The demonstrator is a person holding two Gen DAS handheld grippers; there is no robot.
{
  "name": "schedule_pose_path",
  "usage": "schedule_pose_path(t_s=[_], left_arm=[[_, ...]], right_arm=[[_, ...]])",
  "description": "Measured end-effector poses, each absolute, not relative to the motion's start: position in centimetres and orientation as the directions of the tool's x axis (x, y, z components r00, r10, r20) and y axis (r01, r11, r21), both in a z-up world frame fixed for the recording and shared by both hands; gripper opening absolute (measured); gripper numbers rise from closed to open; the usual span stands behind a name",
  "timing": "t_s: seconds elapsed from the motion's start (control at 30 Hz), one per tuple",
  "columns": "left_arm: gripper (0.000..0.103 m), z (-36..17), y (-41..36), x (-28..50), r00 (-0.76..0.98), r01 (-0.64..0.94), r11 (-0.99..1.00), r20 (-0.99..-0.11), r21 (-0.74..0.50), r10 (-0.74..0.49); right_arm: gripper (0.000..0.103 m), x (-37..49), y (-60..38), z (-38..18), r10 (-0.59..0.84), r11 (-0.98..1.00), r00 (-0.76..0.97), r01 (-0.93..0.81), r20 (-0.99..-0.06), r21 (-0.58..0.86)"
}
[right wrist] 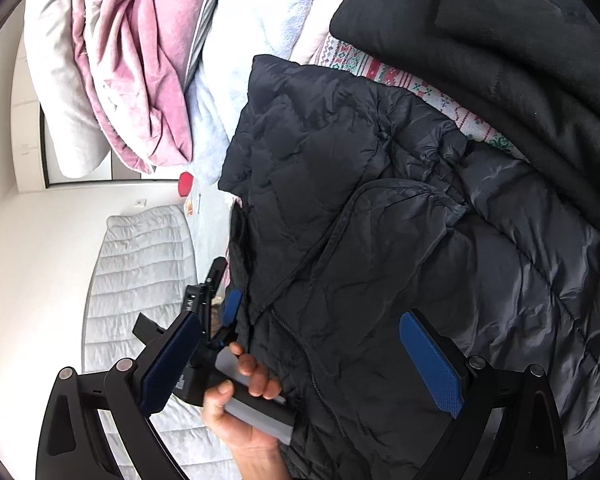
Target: Fold large clothes
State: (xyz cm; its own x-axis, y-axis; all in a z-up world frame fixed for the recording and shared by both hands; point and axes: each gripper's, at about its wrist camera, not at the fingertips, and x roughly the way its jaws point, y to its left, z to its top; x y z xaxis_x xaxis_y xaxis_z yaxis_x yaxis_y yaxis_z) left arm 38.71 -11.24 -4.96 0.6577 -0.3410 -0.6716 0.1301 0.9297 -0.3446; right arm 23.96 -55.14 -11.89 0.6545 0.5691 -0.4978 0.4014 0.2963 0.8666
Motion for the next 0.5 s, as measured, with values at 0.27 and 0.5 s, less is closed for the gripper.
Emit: schedule_pose_path(t_s=[0.27,0.5], left_arm=[[0.083,-5.8,-16.3,41.1,0.672,0.198,0.979,-0.735,0.053,-0.096],[0.014,-8.1,-17.9,44.0,0.642,0.188,0.948,-0.763,0.255,0.078]], right_arm=[[0.101,23.9,-55.2,-11.9,0.562,0.296,0.66,0.403,-0.5,0.866],[0.101,24.0,-55.5,-12.0,0.551,0.303,0.663,0.406,-0.506,0.862]])
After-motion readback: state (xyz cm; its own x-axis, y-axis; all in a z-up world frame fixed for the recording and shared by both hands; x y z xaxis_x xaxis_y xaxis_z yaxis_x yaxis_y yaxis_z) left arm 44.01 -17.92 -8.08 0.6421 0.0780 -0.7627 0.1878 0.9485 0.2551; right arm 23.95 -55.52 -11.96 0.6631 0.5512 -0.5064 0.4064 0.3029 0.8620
